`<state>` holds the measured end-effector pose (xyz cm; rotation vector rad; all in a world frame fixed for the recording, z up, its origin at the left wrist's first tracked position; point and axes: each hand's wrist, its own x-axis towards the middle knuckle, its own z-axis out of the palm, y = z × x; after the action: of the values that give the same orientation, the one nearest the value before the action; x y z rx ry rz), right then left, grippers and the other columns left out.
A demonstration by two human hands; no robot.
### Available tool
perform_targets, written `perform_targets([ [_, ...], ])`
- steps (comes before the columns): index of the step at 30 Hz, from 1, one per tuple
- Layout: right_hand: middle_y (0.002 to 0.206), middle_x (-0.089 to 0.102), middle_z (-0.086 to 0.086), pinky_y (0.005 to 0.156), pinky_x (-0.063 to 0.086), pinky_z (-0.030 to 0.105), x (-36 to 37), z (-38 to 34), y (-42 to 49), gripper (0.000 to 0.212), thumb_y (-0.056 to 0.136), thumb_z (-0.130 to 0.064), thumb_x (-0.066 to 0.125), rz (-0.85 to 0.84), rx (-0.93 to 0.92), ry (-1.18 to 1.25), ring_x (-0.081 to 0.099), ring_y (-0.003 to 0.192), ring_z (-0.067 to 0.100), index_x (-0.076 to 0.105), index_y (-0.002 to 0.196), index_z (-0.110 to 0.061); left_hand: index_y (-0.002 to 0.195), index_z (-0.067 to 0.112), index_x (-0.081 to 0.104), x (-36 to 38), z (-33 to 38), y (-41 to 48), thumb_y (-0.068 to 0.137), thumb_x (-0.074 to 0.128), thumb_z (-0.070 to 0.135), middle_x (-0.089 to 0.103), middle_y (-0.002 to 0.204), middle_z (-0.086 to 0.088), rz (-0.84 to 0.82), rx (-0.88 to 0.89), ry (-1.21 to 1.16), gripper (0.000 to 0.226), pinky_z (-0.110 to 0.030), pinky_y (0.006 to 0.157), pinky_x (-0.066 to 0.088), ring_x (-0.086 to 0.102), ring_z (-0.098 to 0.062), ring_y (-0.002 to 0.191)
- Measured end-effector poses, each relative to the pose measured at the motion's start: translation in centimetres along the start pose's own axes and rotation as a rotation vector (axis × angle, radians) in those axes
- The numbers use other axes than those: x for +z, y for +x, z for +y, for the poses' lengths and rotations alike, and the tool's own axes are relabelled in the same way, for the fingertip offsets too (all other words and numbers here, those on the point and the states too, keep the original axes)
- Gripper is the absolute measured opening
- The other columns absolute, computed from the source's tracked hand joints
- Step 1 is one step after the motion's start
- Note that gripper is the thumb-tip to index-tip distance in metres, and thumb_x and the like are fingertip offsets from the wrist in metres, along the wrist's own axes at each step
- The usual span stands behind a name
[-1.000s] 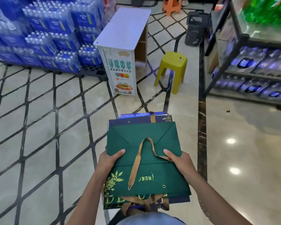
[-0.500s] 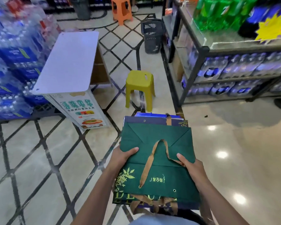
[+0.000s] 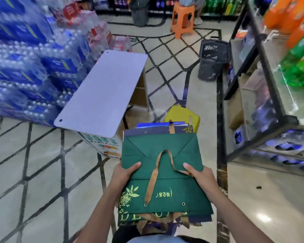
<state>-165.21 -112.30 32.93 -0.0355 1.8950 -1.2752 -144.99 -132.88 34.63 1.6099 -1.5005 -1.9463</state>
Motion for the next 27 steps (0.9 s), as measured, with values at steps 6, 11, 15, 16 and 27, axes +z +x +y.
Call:
perform_targets([
  [6,0.096,0.076,-0.008,0.085,0.058,0.043,5.9,-8.4,11.7,0.052,0.065,-0.052,0.085,-0.114,-0.033,-0.094,0.072,0.089,0.015,0.073,0.105,-0.022,0.112,0.020,0.064,-2.5,4.8,10.2,0.068,0.087,0.033,0.074,0.101,-0.001,0.099,-0.012,-0.120,0.052,-0.045,0.083,0.058,0.073,-0.023,0.088],
  [11,0.098,0.076,-0.009,0.087,0.057,0.040,10.7,-17.3,21.0,0.035,0.071,-0.042,0.084,-0.122,-0.089,-0.130,0.072,0.092,0.014,0.074,0.099,-0.024,0.115,0.022,0.063,-3.8,12.0,19.9,0.067,0.086,0.036,0.074,0.103,0.002,0.130,0.027,-0.165,0.054,-0.040,0.081,0.058,0.072,-0.018,0.089],
  [15,0.091,0.077,-0.004,0.073,0.056,0.030,14.2,-24.8,26.6,0.027,0.076,-0.035,0.082,-0.150,-0.116,-0.170,0.073,0.083,0.014,0.075,0.097,-0.019,0.114,0.023,0.063,-4.9,17.8,25.7,0.068,0.086,0.035,0.074,0.100,0.003,0.145,0.042,-0.237,0.053,-0.034,0.072,0.058,0.073,-0.018,0.085],
  [16,0.089,0.077,-0.005,0.072,0.057,0.030,15.1,-26.4,27.7,0.026,0.077,-0.035,0.082,-0.160,-0.123,-0.187,0.073,0.082,0.013,0.075,0.097,-0.019,0.113,0.023,0.062,-5.3,19.0,26.7,0.068,0.086,0.034,0.074,0.100,0.003,0.153,0.039,-0.254,0.051,-0.033,0.069,0.057,0.073,-0.018,0.084],
  [27,0.086,0.074,-0.015,0.054,0.048,0.010,28.1,-39.6,37.1,0.022,0.077,-0.039,0.081,-0.416,-0.251,-0.437,0.069,0.072,-0.002,0.073,0.093,-0.026,0.116,0.019,0.064,-12.0,24.5,34.3,0.066,0.087,0.033,0.074,0.103,0.000,0.387,0.024,-0.511,0.057,-0.042,0.081,0.058,0.072,-0.021,0.090],
])
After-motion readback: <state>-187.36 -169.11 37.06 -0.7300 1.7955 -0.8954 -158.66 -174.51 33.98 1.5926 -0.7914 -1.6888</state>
